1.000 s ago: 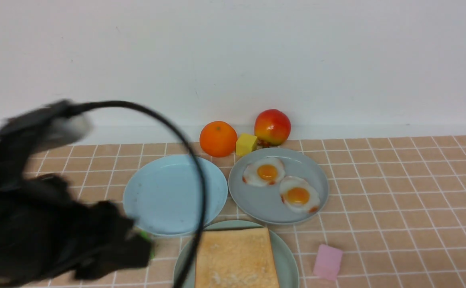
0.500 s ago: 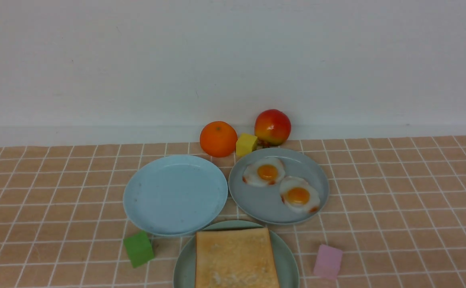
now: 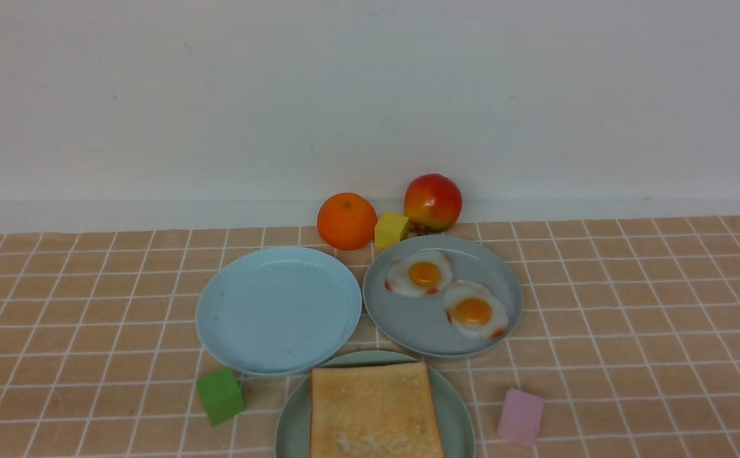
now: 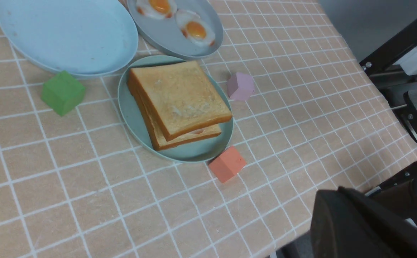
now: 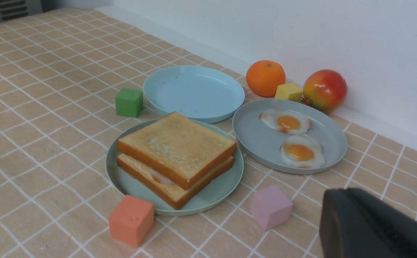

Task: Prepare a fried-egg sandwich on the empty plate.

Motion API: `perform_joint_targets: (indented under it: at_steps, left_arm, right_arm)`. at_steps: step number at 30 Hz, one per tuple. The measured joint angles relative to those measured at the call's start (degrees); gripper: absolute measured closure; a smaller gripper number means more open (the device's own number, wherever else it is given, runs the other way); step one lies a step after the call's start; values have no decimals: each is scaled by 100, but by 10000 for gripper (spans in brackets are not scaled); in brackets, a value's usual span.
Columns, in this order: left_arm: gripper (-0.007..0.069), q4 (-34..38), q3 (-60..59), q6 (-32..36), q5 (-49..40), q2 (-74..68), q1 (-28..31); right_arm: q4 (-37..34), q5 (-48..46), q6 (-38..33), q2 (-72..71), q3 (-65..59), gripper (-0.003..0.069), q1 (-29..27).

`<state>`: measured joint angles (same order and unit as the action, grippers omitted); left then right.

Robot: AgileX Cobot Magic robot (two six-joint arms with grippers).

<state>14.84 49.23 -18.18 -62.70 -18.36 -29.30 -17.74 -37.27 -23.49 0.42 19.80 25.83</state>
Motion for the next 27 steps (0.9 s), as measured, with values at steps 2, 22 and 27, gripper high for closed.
perform_joint_targets:
  at_steps: [2, 22, 27]
  left_arm:
    - [638, -298, 0, 55, 189, 20, 0]
    - [638, -2384, -4442, 687, 3694, 1903, 2436]
    - [637, -2373, -5059, 801, 3867, 1903, 2644]
  right_arm:
    - [0, 0, 0, 0, 0, 655, 0]
    - [17, 0, 0, 0, -7, 644, 0]
    - [25, -1, 0, 0, -7, 643, 0]
